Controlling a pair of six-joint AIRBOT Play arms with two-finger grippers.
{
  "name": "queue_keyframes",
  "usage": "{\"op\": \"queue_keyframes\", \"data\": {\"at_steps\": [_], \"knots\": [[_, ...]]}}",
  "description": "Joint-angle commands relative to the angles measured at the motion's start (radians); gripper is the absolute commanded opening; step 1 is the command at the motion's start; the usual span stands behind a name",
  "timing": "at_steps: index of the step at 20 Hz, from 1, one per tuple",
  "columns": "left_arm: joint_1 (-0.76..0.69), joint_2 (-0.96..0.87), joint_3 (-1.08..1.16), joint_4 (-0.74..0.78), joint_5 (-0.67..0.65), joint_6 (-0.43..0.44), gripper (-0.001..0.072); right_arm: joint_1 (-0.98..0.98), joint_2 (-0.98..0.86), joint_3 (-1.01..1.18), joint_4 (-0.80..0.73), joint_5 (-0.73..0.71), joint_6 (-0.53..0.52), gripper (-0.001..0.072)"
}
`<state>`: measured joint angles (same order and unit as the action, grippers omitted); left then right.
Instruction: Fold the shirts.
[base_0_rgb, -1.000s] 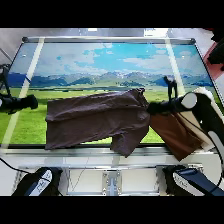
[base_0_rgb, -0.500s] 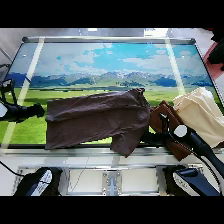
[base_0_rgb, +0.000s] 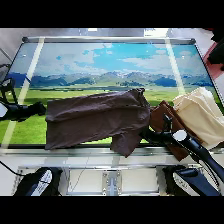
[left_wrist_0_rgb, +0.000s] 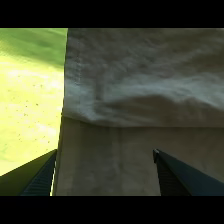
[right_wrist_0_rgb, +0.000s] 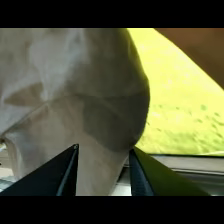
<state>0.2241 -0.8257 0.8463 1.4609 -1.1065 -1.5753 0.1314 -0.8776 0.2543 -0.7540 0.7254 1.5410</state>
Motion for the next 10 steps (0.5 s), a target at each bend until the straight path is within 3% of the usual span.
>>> {"op": "queue_keyframes", "data": {"at_steps": [1,2,5,6,7,8,10], "knots": [[0.000,0.000,0.000,-0.014,0.032,0.001,0.0702,0.001,-0.008,-0.003,0.074,-0.021,-0.053,0.0147],[0.000,0.001,0.000,-0.031,0.042,0.001,0.0701,0.001,-0.008,-0.003,0.102,-0.018,-0.080,0.0034],[0.000,0.018,0.000,-0.044,0.043,0.010,0.0690,0.001,-0.006,-0.003,0.172,0.011,-0.133,0.0029],[0.000,0.041,0.000,-0.026,0.043,0.009,0.0630,0.000,-0.002,-0.001,0.173,0.029,-0.132,0.0029],[0.000,0.081,-0.001,0.028,0.036,0.009,0.0582,0.000,0.007,0.005,0.164,0.048,-0.132,0.0029],[0.001,0.125,-0.002,0.119,0.005,0.008,0.0582,0.000,0.019,0.013,0.165,0.063,-0.131,0.0029],[0.013,0.206,-0.056,0.307,-0.095,-0.084,0.0582,0.000,0.040,0.038,0.163,0.077,-0.132,0.0029]]}}
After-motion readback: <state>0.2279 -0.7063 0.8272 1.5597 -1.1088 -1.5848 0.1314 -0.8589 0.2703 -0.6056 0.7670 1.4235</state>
